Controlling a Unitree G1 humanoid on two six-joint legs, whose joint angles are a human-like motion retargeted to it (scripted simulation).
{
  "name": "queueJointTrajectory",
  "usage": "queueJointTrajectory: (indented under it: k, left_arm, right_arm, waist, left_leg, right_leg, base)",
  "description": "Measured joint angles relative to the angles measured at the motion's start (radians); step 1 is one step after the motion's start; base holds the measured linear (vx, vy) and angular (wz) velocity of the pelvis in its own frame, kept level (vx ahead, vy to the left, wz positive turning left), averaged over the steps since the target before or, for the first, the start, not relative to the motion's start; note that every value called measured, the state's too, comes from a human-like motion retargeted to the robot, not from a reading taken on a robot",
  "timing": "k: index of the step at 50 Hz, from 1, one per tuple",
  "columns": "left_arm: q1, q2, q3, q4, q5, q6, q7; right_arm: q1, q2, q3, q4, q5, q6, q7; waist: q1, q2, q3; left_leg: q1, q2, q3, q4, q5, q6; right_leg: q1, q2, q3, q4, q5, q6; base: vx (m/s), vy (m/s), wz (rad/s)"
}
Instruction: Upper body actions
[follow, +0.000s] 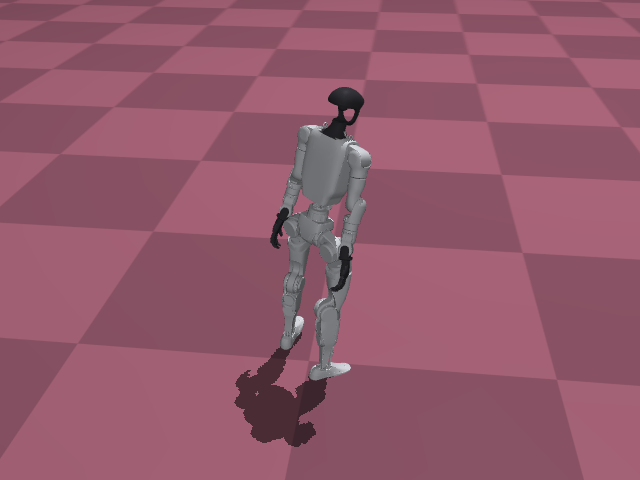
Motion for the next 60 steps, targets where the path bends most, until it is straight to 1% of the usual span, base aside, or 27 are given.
queueJointTrajectory:
  k: [3,8,12,14,18,20,23,26,27,30,34,38,42,45,47,50,52,55,57,58,60]
  left_arm:
    - [-0.001,0.009,0.006,0.0,0.04,-0.012,-0.004]
    - [-0.067,0.042,-0.072,0.0,0.034,-0.009,0.017]
    - [-0.18,0.073,-0.155,-0.025,0.089,-0.016,-0.027]
    - [-0.251,0.088,-0.222,-0.069,0.112,-0.02,-0.035]
    - [-0.449,0.128,-0.329,-0.161,0.147,-0.016,-0.016]
    - [-0.547,0.142,-0.332,-0.2,0.171,-0.009,-0.005]
    - [-0.694,0.158,-0.313,-0.238,0.186,-0.006,0.001]
    - [-0.827,0.175,-0.327,-0.27,0.179,-0.011,0.022]
    - [-0.86,0.18,-0.337,-0.279,0.176,-0.012,0.03]
    - [-0.943,0.198,-0.354,-0.297,0.177,-0.02,0.055]
    - [-1.018,0.194,-0.368,-0.282,0.169,-0.038,0.1]
    - [-1.029,0.165,-0.364,-0.261,0.157,-0.05,0.106]
    - [-0.979,0.153,-0.355,-0.247,0.155,-0.057,0.084]
    - [-0.909,0.155,-0.346,-0.239,0.16,-0.053,0.077]
    - [-0.839,0.155,-0.347,-0.233,0.159,-0.051,0.062]
    - [-0.698,0.153,-0.361,-0.22,0.178,-0.049,0.025]
    - [-0.589,0.126,-0.366,-0.199,0.219,-0.06,0.017]
    - [-0.416,0.09,-0.373,-0.154,0.262,-0.079,0.033]
    - [-0.299,0.069,-0.332,-0.116,0.265,-0.095,0.069]
    - [-0.24,0.063,-0.306,-0.096,0.261,-0.106,0.072]
    - [-0.126,0.058,-0.24,-0.046,0.256,-0.117,0.049]
  right_arm:
    - [-0.008,0.002,0.007,-0.015,-0.055,-0.005,0.015]
    - [-0.085,0.012,0.06,-0.094,-0.067,-0.052,0.06]
    - [-0.205,0.022,0.111,-0.189,-0.071,-0.088,0.136]
    - [-0.278,0.027,0.139,-0.25,-0.059,-0.115,0.163]
    - [-0.449,0.011,0.171,-0.367,-0.015,-0.174,0.215]
    - [-0.536,-0.005,0.179,-0.405,0.005,-0.194,0.25]
    - [-0.663,-0.016,0.166,-0.447,0.031,-0.212,0.288]
    - [-0.775,-0.035,0.148,-0.469,0.066,-0.235,0.315]
    - [-0.806,-0.04,0.147,-0.471,0.075,-0.239,0.319]
    - [-0.89,-0.052,0.156,-0.467,0.089,-0.253,0.321]
    - [-0.952,-0.059,0.175,-0.475,0.055,-0.277,0.284]
    - [-0.953,-0.066,0.18,-0.473,0.028,-0.298,0.242]
    - [-0.906,-0.055,0.166,-0.462,0.001,-0.298,0.224]
    - [-0.833,-0.044,0.159,-0.46,-0.016,-0.296,0.203]
    - [-0.759,-0.035,0.167,-0.459,-0.036,-0.303,0.188]
    - [-0.616,-0.016,0.169,-0.454,-0.1,-0.312,0.154]
    - [-0.503,0.0,0.141,-0.422,-0.134,-0.276,0.104]
    - [-0.344,0.024,0.084,-0.331,-0.12,-0.217,0.005]
    - [-0.255,0.033,0.042,-0.244,-0.1,-0.196,-0.041]
    - [-0.212,0.034,0.022,-0.2,-0.092,-0.181,-0.06]
    - [-0.136,0.027,-0.004,-0.108,-0.082,-0.148,-0.092]
  waist:
    - [0.012,-0.005,-0.02]
    - [0.014,-0.009,0.001]
    - [0.001,-0.005,0.023]
    - [0.012,-0.002,0.049]
    - [0.034,0.005,0.115]
    - [0.042,0.017,0.115]
    - [0.077,0.011,0.089]
    - [0.109,0.018,0.092]
    - [0.121,0.018,0.089]
    - [0.145,0.016,0.089]
    - [0.167,0.025,0.107]
    - [0.178,0.032,0.119]
    - [0.171,0.034,0.112]
    - [0.152,0.035,0.102]
    - [0.131,0.034,0.1]
    - [0.093,0.015,0.101]
    - [0.08,0.008,0.087]
    - [0.065,0.006,0.081]
    - [0.049,-0.002,0.089]
    - [0.045,-0.006,0.082]
    - [0.03,-0.005,0.043]
  left_leg:
    - [-0.006,0.003,0.009,0.009,-0.003,0.0]
    - [0.002,0.009,0.019,0.03,-0.009,0.005]
    - [-0.054,0.042,0.014,0.124,-0.042,0.0]
    - [-0.109,0.077,0.015,0.224,-0.08,-0.007]
    - [-0.269,0.165,-0.02,0.528,-0.194,-0.026]
    - [-0.361,0.204,-0.039,0.658,-0.24,-0.029]
    - [-0.525,0.241,-0.046,0.842,-0.303,-0.024]
    - [-0.664,0.271,-0.081,1.015,-0.365,-0.017]
    - [-0.701,0.281,-0.086,1.064,-0.385,-0.012]
    - [-0.79,0.311,-0.094,1.186,-0.437,0.005]
    - [-0.882,0.342,-0.141,1.309,-0.482,0.007]
    - [-0.895,0.353,-0.161,1.343,-0.501,0.006]
    - [-0.84,0.343,-0.157,1.269,-0.479,0.001]
    - [-0.757,0.321,-0.14,1.131,-0.431,-0.004]
    - [-0.675,0.302,-0.114,0.993,-0.38,-0.007]
    - [-0.511,0.245,-0.048,0.723,-0.258,-0.01]
    - [-0.39,0.193,-0.003,0.521,-0.17,-0.012]
    - [-0.201,0.105,0.01,0.251,-0.065,-0.022]
    - [-0.076,0.051,0.012,0.101,-0.007,-0.019]
    - [-0.027,0.032,0.017,0.043,0.013,-0.014]
    - [0.036,-0.005,0.029,-0.049,0.041,-0.002]
  right_leg:
    - [-0.005,0.004,0.008,-0.002,0.002,-0.003]
    - [-0.009,0.004,0.021,0.034,-0.014,-0.008]
    - [-0.062,-0.003,0.027,0.131,-0.062,-0.013]
    - [-0.117,-0.006,0.04,0.223,-0.104,-0.021]
    - [-0.243,-0.03,0.049,0.437,-0.192,-0.028]
    - [-0.338,-0.032,0.054,0.562,-0.235,-0.035]
    - [-0.512,-0.036,0.085,0.733,-0.296,-0.048]
    - [-0.637,-0.025,0.094,0.876,-0.357,-0.054]
    - [-0.676,-0.02,0.095,0.921,-0.377,-0.062]
    - [-0.778,0.002,0.088,1.041,-0.435,-0.114]
    - [-0.848,0.015,0.074,1.162,-0.502,-0.17]
    - [-0.846,0.017,0.064,1.198,-0.531,-0.184]
    - [-0.786,0.015,0.068,1.127,-0.509,-0.162]
    - [-0.696,0.009,0.071,0.991,-0.453,-0.127]
    - [-0.61,0.005,0.069,0.852,-0.393,-0.101]
    - [-0.449,-0.006,0.063,0.583,-0.267,-0.064]
    - [-0.336,-0.013,0.049,0.396,-0.174,-0.037]
    - [-0.162,-0.022,0.022,0.171,-0.061,0.005]
    - [-0.051,-0.027,0.006,0.06,-0.006,0.024]
    - [-0.01,-0.025,0.004,0.015,0.014,0.027]
    - [0.047,-0.003,-0.027,-0.055,0.031,0.032]
  base:
    - [0.03,-0.02,-0.05]
    - [-0.01,-0.01,-0.03]
    - [-0.11,0.04,-0.01]
    - [-0.26,0.05,-0.14]
    - [-0.34,0.03,0.12]
    - [-0.28,0.07,0.01]
    - [-0.25,0.09,-0.27]
    - [-0.23,0.01,-0.19]
    - [-0.14,-0.04,-0.32]
    - [-0.13,-0.02,-0.41]
    - [-0.07,-0.02,-0.25]
    - [0.0,0.0,0.0]
    - [0.03,0.0,0.05]
    - [0.08,0.02,0.2]
    - [0.08,0.01,0.29]
    - [0.11,-0.01,0.36]
    - [0.2,-0.02,0.42]
    - [0.27,-0.06,0.38]
    - [0.38,-0.08,0.19]
    - [0.46,-0.05,-0.1]
    - [0.5,0.03,-0.23]
